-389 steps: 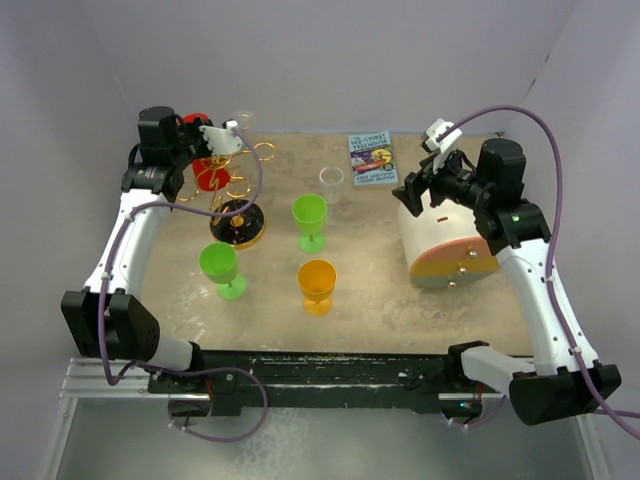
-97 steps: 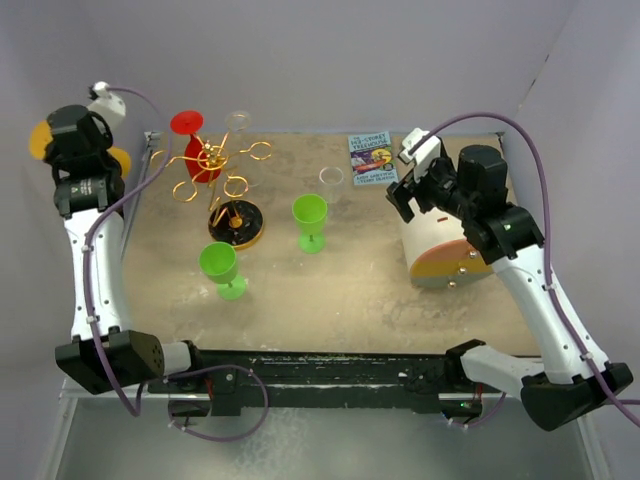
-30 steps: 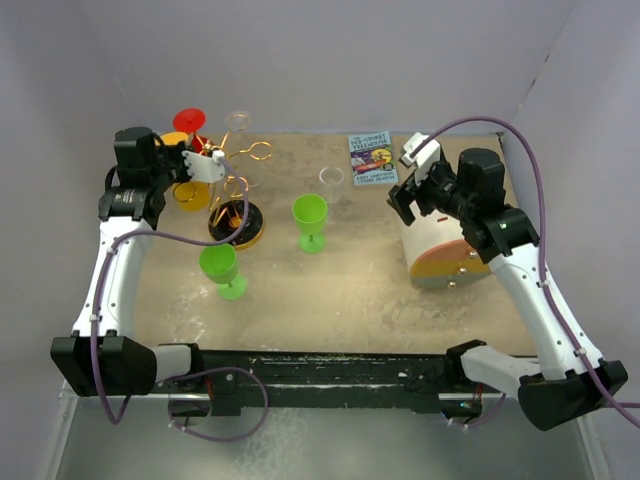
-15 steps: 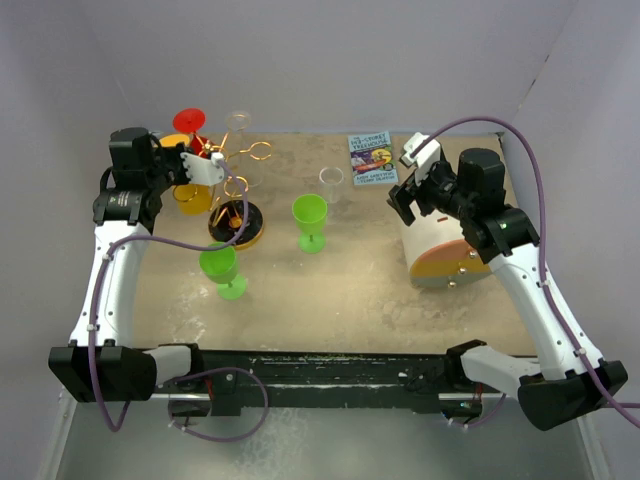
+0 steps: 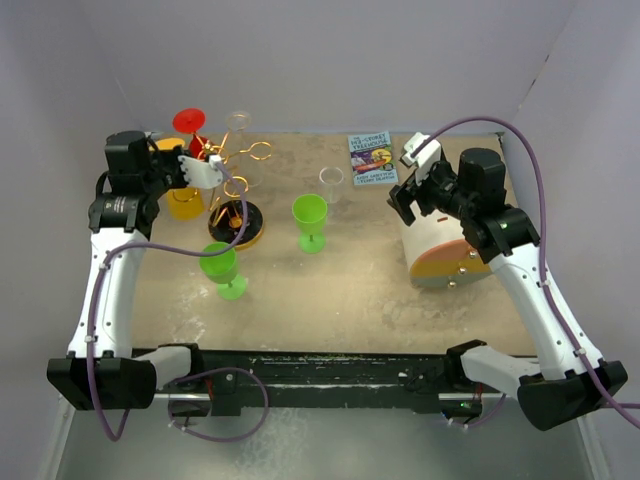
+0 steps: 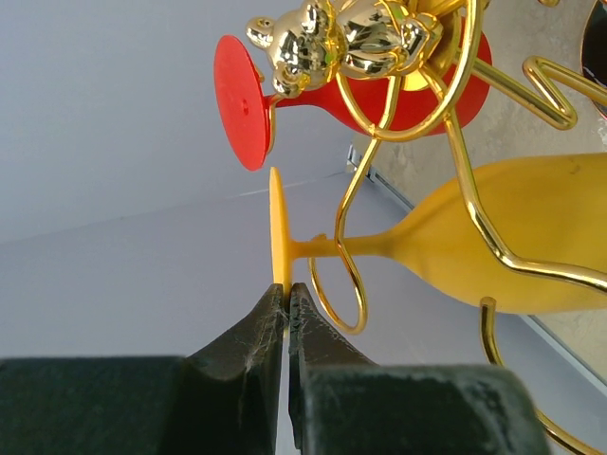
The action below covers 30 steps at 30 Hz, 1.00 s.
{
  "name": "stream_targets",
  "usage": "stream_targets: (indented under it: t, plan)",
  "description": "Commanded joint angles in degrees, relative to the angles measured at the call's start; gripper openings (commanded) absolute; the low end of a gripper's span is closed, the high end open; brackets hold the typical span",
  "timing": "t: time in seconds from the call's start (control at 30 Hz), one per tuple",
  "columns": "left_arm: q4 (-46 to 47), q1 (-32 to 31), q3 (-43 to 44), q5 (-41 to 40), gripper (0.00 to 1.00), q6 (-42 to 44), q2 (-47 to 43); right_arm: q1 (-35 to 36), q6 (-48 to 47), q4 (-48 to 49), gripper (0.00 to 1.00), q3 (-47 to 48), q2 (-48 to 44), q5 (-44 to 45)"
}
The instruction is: Place the wine glass upside down on the wine glass rack
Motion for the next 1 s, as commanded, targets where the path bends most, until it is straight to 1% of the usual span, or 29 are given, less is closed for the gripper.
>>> stream_targets:
  t: [0.0,0.47,0.73,0.87,0.97]
  plan:
    - [0.07,-0.29,1.9,0.44,0.09,-0.69,-1.81,-0.38,-0.3,1.9,0.87,-0.29,0.11,-1.86]
    - [-2.19,-0.29,0.31,-2.48,0.09,-0.44,-3.62,-0.54,-0.3,1.9,0.87,-0.46,0.06,-2.04]
    - [-4.19,-0.29,0.2,-3.26,0.12,-1.31,-4.98,-0.55,-0.39,1.57,0.87,-0.38,0.15,-2.12]
    - [-4.82,-0.29,0.58,-3.21,0.14,-2.73,-5.48,-0.56,-0.35,1.48,0.87,-0.37,0.23,-2.08]
    - [-4.39,-0.29,1.72,-2.73,0.18,-6.41,-5.93,-0.56,-0.15,1.58,0.87,-0.42,0.46,-1.92]
